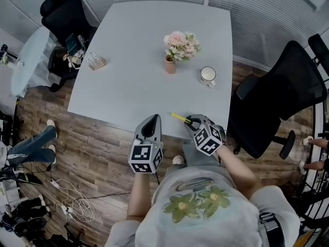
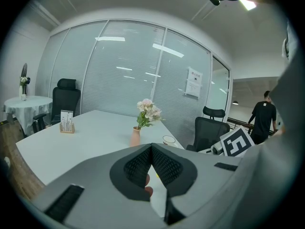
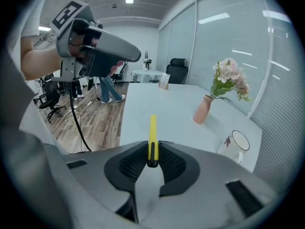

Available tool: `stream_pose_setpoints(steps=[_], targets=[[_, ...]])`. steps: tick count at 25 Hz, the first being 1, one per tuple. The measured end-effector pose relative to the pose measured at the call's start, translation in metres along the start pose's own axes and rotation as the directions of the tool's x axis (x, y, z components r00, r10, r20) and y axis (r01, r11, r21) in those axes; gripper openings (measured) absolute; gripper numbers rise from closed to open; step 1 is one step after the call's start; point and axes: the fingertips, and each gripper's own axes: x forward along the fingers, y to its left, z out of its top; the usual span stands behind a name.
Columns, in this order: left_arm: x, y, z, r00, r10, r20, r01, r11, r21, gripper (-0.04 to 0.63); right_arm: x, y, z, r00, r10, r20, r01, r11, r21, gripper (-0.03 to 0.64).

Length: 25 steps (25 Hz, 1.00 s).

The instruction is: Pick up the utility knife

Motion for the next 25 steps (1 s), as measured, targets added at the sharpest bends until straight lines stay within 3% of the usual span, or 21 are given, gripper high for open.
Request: stream_pose_setpoints(steps=[14,25], targets=[[-0.006,-0.007,0.002,1.0,-0.017,-0.002,0.017,1.0,0.02,0.002,-0.029,-0.011,0.037,0.994,-0.052,0.099,0.047,0.998,0.048,0.072],[-0.012,-0.022,0.001,0.999,-0.039,0.005,0.039,0.999,0.03,0.002,-0.075,-0.014,0.075,0.967,-0.113,0.229,0.096,0.992,0.085,0.072]])
